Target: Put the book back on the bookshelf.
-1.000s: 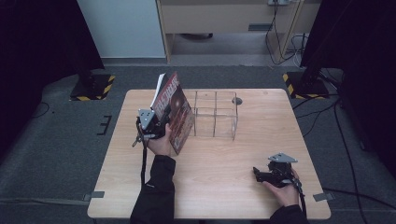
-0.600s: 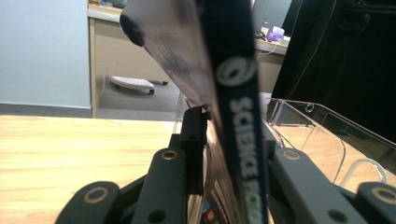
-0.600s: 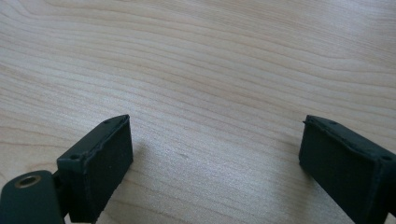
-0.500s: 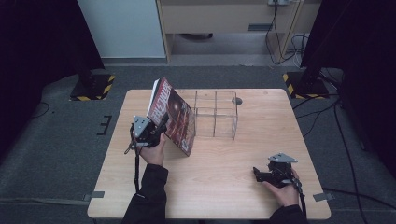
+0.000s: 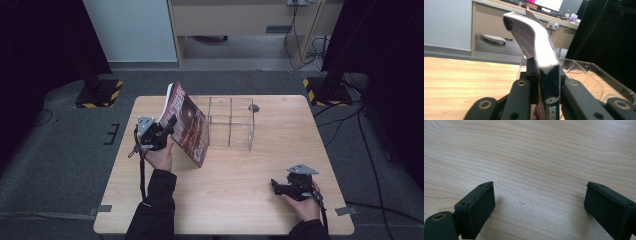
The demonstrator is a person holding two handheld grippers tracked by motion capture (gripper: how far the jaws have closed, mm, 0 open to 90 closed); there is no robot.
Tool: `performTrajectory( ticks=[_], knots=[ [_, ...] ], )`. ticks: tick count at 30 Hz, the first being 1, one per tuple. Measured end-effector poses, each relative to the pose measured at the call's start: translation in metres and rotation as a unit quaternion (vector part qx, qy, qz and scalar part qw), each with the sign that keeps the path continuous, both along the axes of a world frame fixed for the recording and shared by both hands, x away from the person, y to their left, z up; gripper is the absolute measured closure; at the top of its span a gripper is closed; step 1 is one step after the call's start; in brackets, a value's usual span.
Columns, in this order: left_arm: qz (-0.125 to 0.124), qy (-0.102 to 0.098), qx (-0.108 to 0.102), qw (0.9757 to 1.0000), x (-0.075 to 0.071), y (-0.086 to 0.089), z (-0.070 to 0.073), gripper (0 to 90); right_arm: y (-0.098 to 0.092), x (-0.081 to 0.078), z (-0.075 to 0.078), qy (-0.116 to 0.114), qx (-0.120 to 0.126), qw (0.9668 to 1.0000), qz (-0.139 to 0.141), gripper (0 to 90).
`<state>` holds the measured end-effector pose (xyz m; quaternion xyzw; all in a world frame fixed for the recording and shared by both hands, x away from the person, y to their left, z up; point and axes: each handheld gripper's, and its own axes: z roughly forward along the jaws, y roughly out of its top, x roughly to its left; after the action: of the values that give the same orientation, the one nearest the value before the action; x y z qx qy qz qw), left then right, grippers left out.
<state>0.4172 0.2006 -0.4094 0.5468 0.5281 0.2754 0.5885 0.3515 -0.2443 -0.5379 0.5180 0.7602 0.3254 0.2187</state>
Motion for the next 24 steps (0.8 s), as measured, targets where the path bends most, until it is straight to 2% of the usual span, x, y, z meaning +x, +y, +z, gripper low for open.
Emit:
performTrajectory(
  ticks=[8,12,15,18,23,24],
  knots=[
    [0.016,-0.029,0.013,0.9994,-0.002,-0.01,0.011,83.5,0.0,0.0,0.0,-0.001,-0.001,1.0,0.0,10.0],
    [0.026,-0.039,0.005,0.9989,0.005,-0.012,0.014,83.5,0.0,0.0,0.0,-0.001,-0.001,1.0,0.002,10.0],
    [0.038,-0.05,0.012,0.9979,0.011,-0.016,0.016,83.5,0.0,0.0,0.0,-0.002,-0.001,1.0,0.001,10.0],
    [0.045,-0.055,0.019,0.9973,0.016,-0.02,0.015,83.5,0.0,0.0,0.0,-0.002,-0.001,1.0,0.002,10.0],
    [0.043,-0.05,0.04,0.997,0.02,-0.029,0.005,83.5,0.0,0.0,0.0,0.0,0.0,1.0,0.0,9.9],
    [0.044,-0.056,0.044,0.9965,0.02,-0.03,0.004,83.5,0.0,0.0,0.0,-0.001,0.001,1.0,0.0,9.9]
  ],
)
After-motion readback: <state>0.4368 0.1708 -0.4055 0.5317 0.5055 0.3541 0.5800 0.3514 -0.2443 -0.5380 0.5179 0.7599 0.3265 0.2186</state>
